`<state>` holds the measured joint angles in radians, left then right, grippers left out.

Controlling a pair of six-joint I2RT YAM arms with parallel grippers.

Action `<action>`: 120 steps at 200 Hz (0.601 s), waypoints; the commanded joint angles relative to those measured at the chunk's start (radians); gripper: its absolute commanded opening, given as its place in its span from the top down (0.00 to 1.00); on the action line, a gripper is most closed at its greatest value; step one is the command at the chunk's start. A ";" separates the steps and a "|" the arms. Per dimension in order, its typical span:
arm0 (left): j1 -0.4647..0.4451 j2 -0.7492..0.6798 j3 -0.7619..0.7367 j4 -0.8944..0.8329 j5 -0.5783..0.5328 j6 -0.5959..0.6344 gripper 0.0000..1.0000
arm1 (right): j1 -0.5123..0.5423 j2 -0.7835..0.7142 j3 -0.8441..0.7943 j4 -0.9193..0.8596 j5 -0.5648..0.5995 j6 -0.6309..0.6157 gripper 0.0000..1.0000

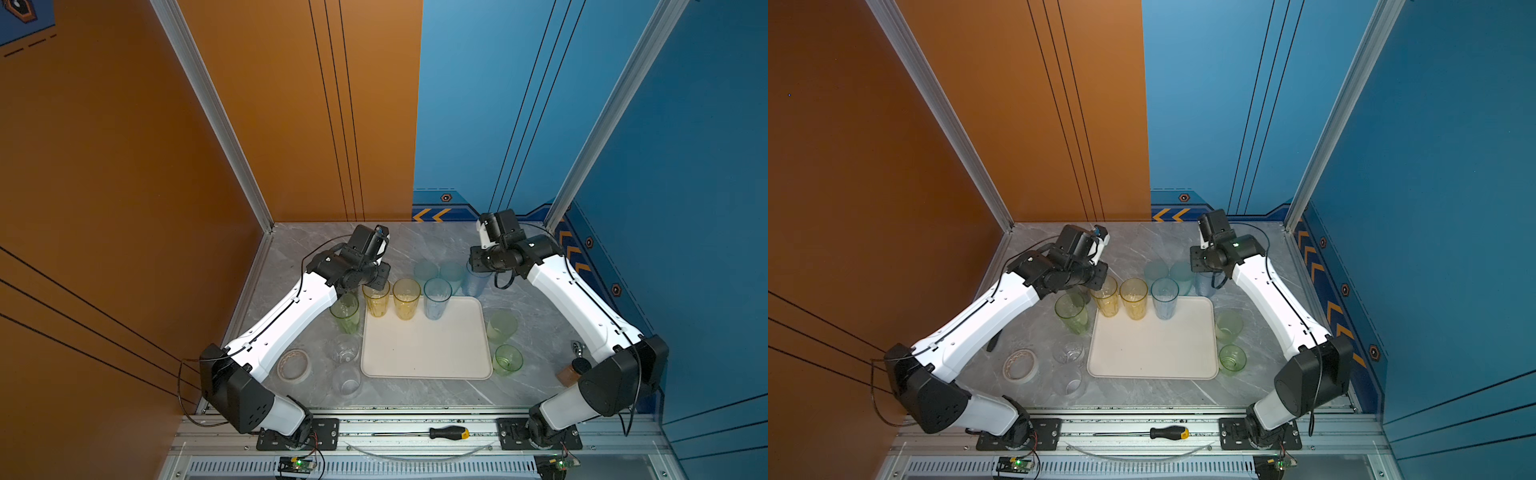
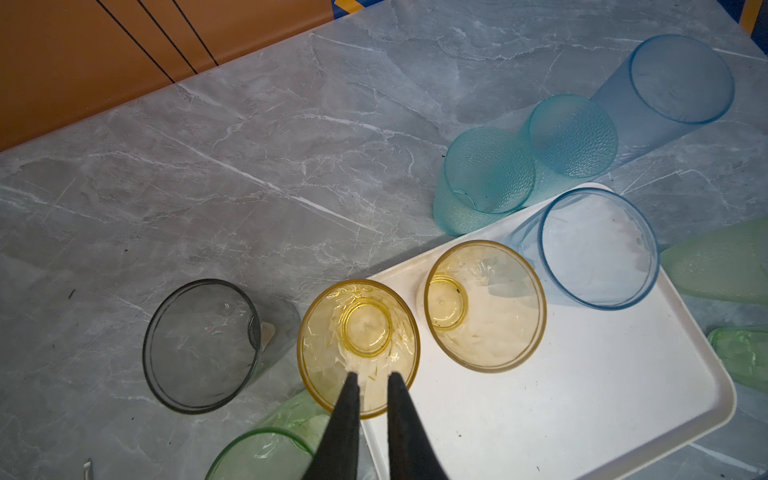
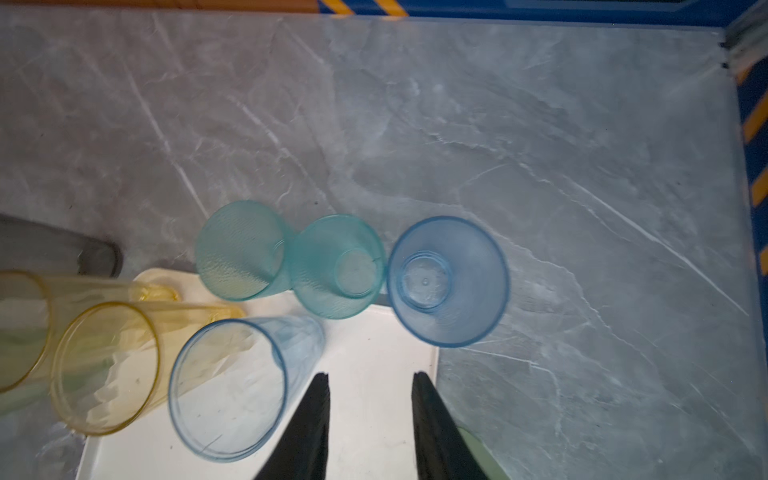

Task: Place the glasses into the tray
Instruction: 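Lower the right gripper into the frosted blue glass and close it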

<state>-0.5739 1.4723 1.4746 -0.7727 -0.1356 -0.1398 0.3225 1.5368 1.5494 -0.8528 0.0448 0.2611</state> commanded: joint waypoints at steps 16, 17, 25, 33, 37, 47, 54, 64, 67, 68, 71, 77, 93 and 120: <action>0.009 -0.008 0.004 0.009 -0.022 -0.004 0.85 | -0.123 0.012 -0.024 -0.042 -0.048 0.041 0.69; 0.009 -0.008 0.004 0.010 -0.022 -0.005 0.85 | -0.125 0.014 -0.024 -0.043 -0.049 0.041 0.69; 0.010 -0.008 0.008 0.009 -0.023 -0.003 0.85 | -0.138 0.026 -0.021 -0.044 -0.059 0.041 0.69; 0.009 -0.007 0.009 0.009 -0.024 -0.003 0.85 | -0.148 0.036 -0.019 -0.043 -0.071 0.041 0.70; 0.009 -0.007 0.011 0.009 -0.024 -0.003 0.85 | -0.151 0.042 -0.017 -0.044 -0.075 0.041 0.70; 0.009 -0.006 0.016 0.009 -0.024 -0.003 0.85 | -0.160 0.056 -0.011 -0.043 -0.086 0.040 0.70; 0.009 -0.006 0.019 0.009 -0.024 -0.003 0.85 | -0.167 0.064 -0.006 -0.042 -0.091 0.038 0.70; 0.009 -0.006 0.023 0.009 -0.024 -0.001 0.85 | -0.174 0.078 0.002 -0.042 -0.100 0.036 0.70; 0.009 -0.006 0.023 0.009 -0.024 -0.001 0.85 | -0.176 0.082 0.004 -0.043 -0.105 0.035 0.70; 0.009 -0.006 0.023 0.009 -0.024 -0.001 0.85 | -0.177 0.083 0.004 -0.042 -0.105 0.035 0.70; 0.009 -0.006 0.024 0.009 -0.024 -0.001 0.85 | -0.180 0.087 0.008 -0.042 -0.110 0.035 0.70; 0.009 -0.007 0.023 0.009 -0.025 -0.001 0.85 | -0.184 0.095 0.012 -0.043 -0.119 0.034 0.70; 0.011 -0.008 0.021 0.009 -0.028 -0.002 0.85 | -0.190 0.114 0.024 -0.043 -0.134 0.032 0.70; 0.012 -0.006 0.021 0.009 -0.027 -0.001 0.85 | -0.191 0.132 0.032 -0.044 -0.147 0.032 0.70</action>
<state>-0.5739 1.4723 1.4757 -0.7727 -0.1390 -0.1398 0.1360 1.6604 1.5475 -0.8661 -0.0689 0.2890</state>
